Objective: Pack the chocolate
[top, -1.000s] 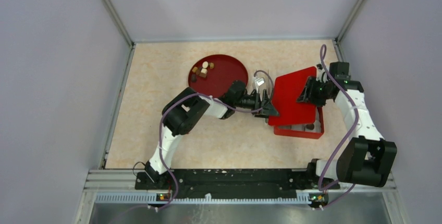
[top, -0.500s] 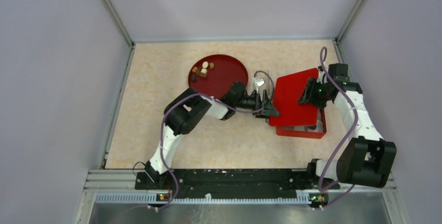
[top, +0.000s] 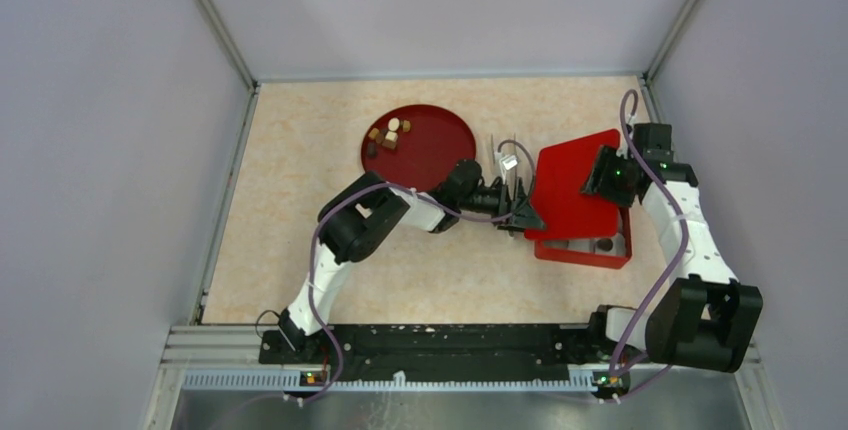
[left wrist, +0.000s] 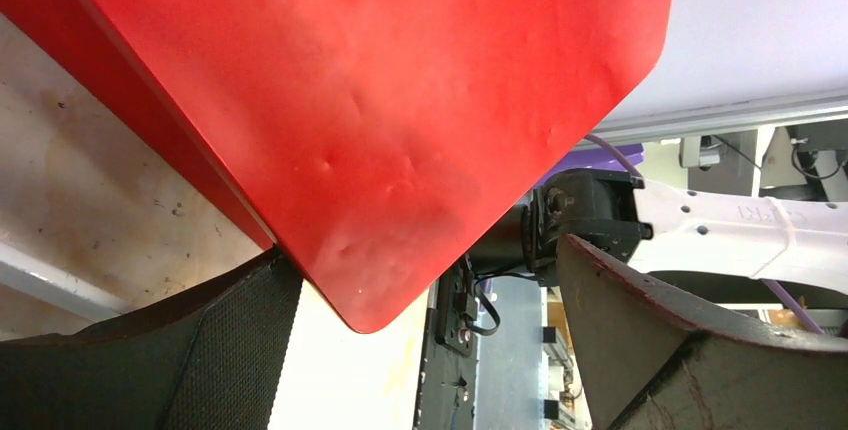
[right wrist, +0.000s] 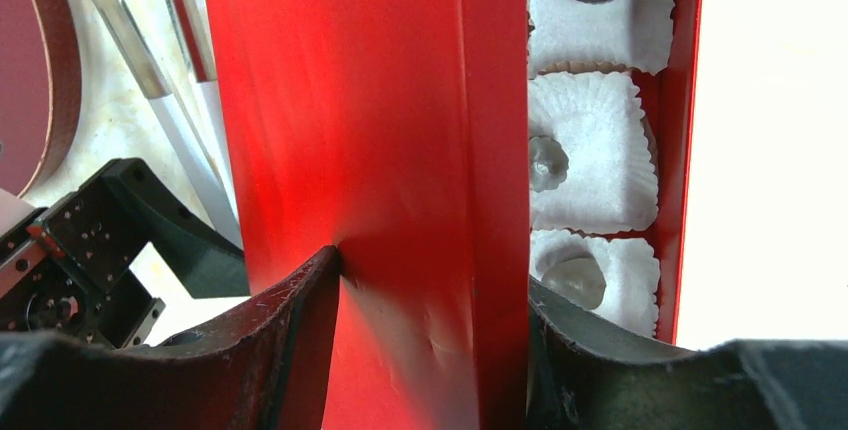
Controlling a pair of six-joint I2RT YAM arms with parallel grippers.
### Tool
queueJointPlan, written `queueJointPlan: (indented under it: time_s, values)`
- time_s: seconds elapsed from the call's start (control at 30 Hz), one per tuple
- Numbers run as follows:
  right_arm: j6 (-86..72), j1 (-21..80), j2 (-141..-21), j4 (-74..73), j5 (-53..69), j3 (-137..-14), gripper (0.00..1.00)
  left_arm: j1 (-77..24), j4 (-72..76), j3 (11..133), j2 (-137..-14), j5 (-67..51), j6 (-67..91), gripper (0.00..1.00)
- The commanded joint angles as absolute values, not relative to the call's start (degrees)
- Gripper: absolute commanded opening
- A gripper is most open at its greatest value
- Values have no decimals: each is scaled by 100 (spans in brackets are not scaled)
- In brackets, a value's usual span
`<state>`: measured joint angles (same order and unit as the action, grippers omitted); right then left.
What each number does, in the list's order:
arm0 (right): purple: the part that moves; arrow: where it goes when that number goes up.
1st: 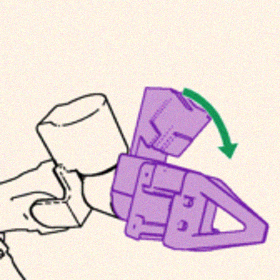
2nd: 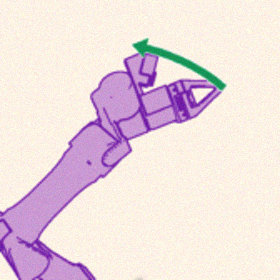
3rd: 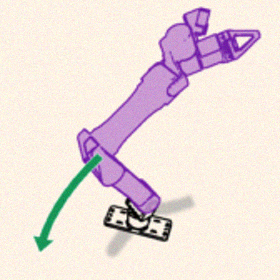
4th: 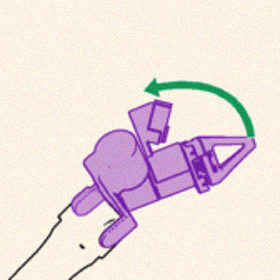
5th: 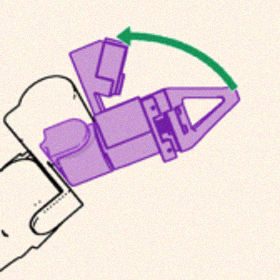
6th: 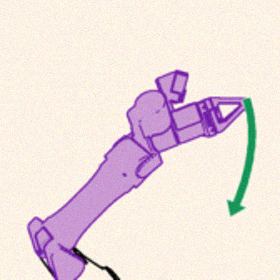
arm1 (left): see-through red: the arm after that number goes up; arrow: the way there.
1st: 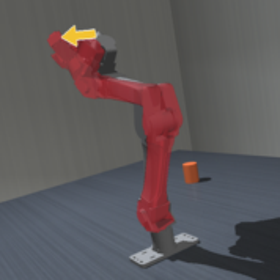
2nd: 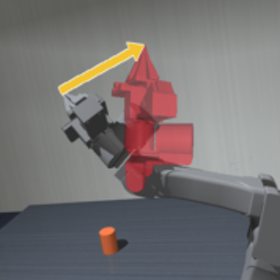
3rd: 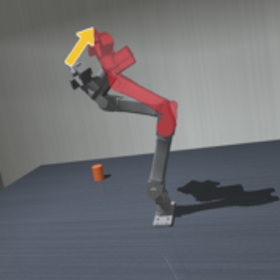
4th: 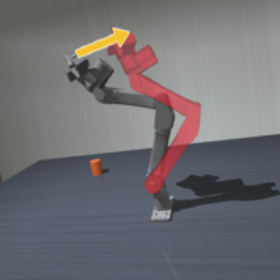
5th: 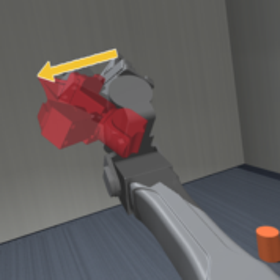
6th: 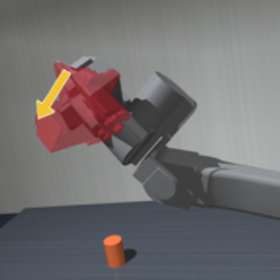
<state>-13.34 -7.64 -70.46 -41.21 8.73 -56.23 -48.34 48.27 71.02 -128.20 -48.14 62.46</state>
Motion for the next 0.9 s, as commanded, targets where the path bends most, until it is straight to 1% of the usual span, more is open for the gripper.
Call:
queueJointPlan:
  time_s: [0.0,0.1,0.27,0.57,0.63,0.7,0.73,0.77,0.87]
  values:
    - [-1419,-765,-6963,-3721,27,-5562,51,-5047,4691,7492,-12305,-4877,5818,98]
    - [-1454,-765,-6936,-3742,-262,-5546,51,-5086,4283,7604,-12228,-4767,5571,99]
    - [-1549,-762,-6848,-3768,-609,-5538,51,-5130,4140,7771,-12275,-4763,5502,99]
    - [-1462,-765,-6763,-3779,-611,-5457,51,-5159,3929,7965,-12328,-4725,5327,99]
    - [-1441,-764,-6667,-3705,-572,-5384,47,-5159,3767,8043,-12339,-4703,5212,98]
    - [-1401,-762,-6550,-3617,-506,-5309,35,-5159,3582,8130,-12352,-4683,5069,99]
    - [-1405,-764,-6503,-3591,-486,-5279,33,-5159,3484,8183,-12369,-4677,4998,98]
    - [-1408,-765,-6463,-3578,-501,-5266,33,-5155,3374,8247,-12389,-4676,4931,98]
    - [-1398,-765,-6428,-3585,-510,-5289,40,-5155,2920,8497,-12469,-4581,4646,98]
